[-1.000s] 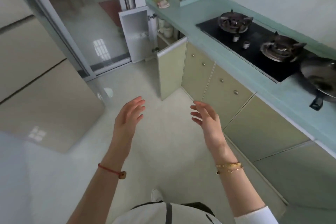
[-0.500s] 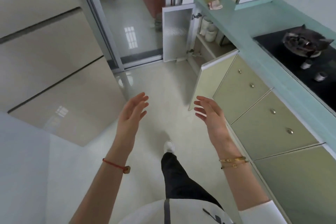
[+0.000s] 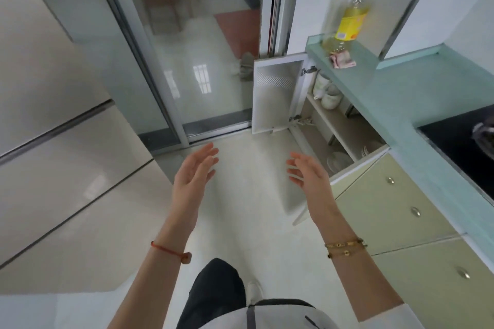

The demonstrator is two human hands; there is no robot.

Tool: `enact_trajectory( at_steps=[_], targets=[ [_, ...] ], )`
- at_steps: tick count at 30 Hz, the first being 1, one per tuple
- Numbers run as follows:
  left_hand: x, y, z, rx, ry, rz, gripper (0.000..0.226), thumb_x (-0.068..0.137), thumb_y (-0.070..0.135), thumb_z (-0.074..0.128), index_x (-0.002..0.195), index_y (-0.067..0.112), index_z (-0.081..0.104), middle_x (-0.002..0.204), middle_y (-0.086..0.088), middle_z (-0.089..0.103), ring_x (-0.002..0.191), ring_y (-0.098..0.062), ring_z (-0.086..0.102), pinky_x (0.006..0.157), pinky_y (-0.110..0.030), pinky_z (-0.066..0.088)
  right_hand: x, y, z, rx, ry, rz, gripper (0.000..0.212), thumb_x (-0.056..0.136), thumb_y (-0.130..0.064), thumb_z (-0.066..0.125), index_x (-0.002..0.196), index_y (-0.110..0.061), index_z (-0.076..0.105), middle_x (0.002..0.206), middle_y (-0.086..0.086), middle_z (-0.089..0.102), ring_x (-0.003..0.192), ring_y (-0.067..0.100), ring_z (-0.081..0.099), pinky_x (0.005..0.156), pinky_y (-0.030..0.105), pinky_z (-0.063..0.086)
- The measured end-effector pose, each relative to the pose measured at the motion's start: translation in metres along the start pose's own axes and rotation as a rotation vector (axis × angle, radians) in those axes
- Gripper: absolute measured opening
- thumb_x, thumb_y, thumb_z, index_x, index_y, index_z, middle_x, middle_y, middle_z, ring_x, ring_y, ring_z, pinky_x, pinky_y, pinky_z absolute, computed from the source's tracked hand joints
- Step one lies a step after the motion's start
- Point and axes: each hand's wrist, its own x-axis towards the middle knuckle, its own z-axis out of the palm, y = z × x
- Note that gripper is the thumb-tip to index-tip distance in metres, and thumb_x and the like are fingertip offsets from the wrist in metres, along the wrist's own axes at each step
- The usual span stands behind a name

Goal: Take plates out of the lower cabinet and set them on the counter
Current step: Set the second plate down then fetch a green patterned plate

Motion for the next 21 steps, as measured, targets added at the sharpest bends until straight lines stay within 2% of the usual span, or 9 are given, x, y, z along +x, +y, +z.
enact_trajectory(
  at_steps=[7,12,16,21],
  targets=[
    [0.169,-0.014,0.025,0.023,-0.13,-0.078,0.029,0.101,0.013,0.049,0.128,0.016,0.061,0.127,-0.003,0.067,0.119,-0.021,0.063,0.105,-0.038,0.048,0.125,-0.008,0.037,0.002,0.139,0.029,0.02,0.099,-0.014,0.05,0.104,-0.019,0.069,0.105,0.004,0.069,0.099,0.02,0.064,0.092,0.036,0.053],
    [0.296,-0.013,0.069,0.081,-0.373,-0.119,0.024,0.098,0.014,0.055,0.113,0.029,0.066,0.122,0.002,0.068,0.112,-0.015,0.064,0.103,-0.036,0.048,0.212,-0.021,0.054,0.042,0.349,0.035,0.023,0.1,-0.014,0.047,0.114,-0.011,0.065,0.112,0.011,0.067,0.104,0.023,0.063,0.09,0.032,0.052],
    [0.37,-0.014,0.115,0.212,-0.599,-0.138,0.019,0.085,0.034,0.061,0.1,0.043,0.069,0.124,0.004,0.067,0.116,-0.011,0.064,0.099,-0.031,0.051,0.263,-0.024,0.052,0.1,0.553,0.058,0.025,0.1,-0.016,0.047,0.118,-0.009,0.064,0.112,0.01,0.066,0.102,0.023,0.062,0.091,0.034,0.052],
    [0.441,-0.038,0.18,0.294,-0.785,-0.218,0.023,0.088,0.034,0.061,0.11,0.037,0.066,0.125,0.006,0.068,0.119,-0.009,0.062,0.102,-0.032,0.05,0.307,-0.018,0.029,0.169,0.787,0.133,0.025,0.098,-0.014,0.047,0.115,-0.008,0.065,0.108,0.01,0.066,0.095,0.022,0.061,0.089,0.036,0.051]
  ],
)
